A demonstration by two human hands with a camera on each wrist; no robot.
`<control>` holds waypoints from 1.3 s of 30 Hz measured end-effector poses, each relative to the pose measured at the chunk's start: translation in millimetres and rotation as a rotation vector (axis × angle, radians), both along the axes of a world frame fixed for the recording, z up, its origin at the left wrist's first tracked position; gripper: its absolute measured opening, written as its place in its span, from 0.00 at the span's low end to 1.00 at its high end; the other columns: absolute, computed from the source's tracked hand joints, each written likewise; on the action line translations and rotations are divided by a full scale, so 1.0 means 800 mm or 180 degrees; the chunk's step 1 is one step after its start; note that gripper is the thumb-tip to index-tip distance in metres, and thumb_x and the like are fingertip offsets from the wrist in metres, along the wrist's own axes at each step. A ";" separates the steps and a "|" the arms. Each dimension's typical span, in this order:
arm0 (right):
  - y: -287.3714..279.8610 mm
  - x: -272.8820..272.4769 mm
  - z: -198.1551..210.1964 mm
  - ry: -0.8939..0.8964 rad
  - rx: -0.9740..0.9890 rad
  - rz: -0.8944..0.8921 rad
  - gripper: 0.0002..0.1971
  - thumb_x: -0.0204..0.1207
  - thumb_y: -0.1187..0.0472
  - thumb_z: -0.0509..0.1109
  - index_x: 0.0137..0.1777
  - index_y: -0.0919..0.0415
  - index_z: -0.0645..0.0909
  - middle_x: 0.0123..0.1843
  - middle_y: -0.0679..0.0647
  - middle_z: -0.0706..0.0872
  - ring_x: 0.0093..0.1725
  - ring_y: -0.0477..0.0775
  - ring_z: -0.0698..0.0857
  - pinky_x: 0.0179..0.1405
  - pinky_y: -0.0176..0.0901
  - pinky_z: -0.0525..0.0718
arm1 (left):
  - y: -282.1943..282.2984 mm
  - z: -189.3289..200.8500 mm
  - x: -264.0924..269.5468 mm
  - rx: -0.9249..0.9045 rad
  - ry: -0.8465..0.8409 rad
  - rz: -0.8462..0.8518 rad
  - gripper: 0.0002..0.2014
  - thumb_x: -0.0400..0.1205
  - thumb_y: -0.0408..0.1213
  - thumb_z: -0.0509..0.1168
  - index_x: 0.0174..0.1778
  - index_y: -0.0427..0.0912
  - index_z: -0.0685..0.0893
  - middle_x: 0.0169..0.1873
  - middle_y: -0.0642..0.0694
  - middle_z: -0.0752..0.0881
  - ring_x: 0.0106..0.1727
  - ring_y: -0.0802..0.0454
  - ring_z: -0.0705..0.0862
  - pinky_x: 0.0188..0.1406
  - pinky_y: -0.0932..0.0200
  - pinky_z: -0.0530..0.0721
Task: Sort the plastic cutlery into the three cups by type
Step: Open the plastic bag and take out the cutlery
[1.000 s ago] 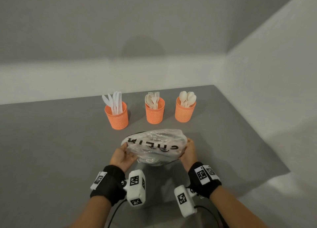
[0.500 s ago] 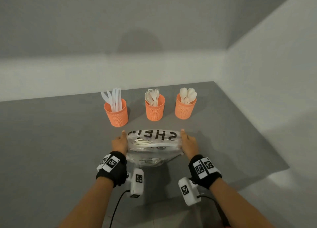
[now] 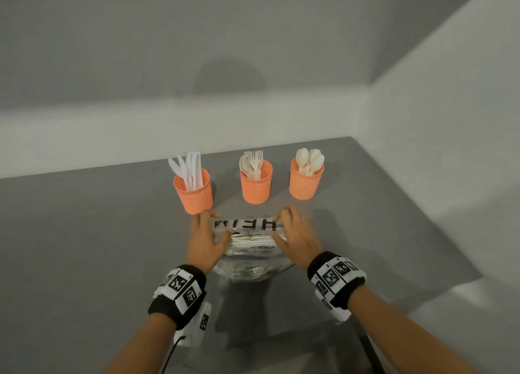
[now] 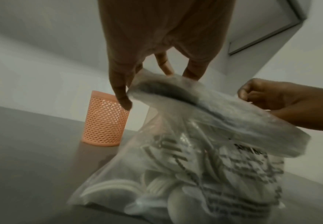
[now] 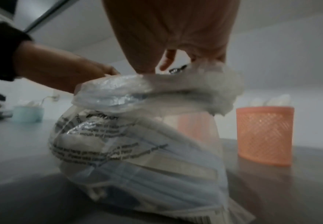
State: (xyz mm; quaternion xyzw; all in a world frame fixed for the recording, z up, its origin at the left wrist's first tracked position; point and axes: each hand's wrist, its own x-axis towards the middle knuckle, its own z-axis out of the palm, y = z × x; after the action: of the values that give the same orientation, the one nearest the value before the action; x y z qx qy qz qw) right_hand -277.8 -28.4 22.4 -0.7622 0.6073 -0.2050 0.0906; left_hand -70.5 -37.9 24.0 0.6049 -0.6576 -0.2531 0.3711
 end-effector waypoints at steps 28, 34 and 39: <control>-0.005 -0.041 0.009 0.0911 0.0275 0.0274 0.16 0.71 0.62 0.72 0.59 0.62 0.81 0.57 0.59 0.80 0.53 0.59 0.83 0.51 0.48 0.84 | -0.039 0.011 -0.086 0.1258 -0.0556 -0.0466 0.26 0.75 0.20 0.58 0.70 0.39 0.75 0.66 0.36 0.71 0.65 0.38 0.77 0.64 0.58 0.71; -0.035 -0.057 -0.003 0.0829 0.1764 0.0201 0.36 0.75 0.45 0.67 0.77 0.66 0.63 0.75 0.63 0.72 0.76 0.61 0.69 0.79 0.50 0.60 | -0.039 0.012 -0.099 0.1052 -0.0504 -0.0917 0.25 0.75 0.18 0.57 0.69 0.36 0.76 0.65 0.35 0.74 0.67 0.39 0.76 0.66 0.59 0.69; -0.031 -0.097 -0.002 0.0408 0.2112 -0.0064 0.38 0.74 0.50 0.70 0.81 0.56 0.56 0.78 0.57 0.70 0.77 0.58 0.69 0.75 0.46 0.64 | -0.047 0.007 -0.135 0.0858 -0.0378 -0.1305 0.29 0.72 0.14 0.54 0.68 0.38 0.78 0.71 0.38 0.73 0.75 0.42 0.70 0.72 0.61 0.65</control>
State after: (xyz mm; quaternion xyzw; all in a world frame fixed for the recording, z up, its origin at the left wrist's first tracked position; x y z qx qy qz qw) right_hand -355.3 -53.1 20.6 -0.6965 0.6529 0.0512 0.2933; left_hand -178.4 -75.6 29.4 0.5167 -0.7474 -0.3725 0.1887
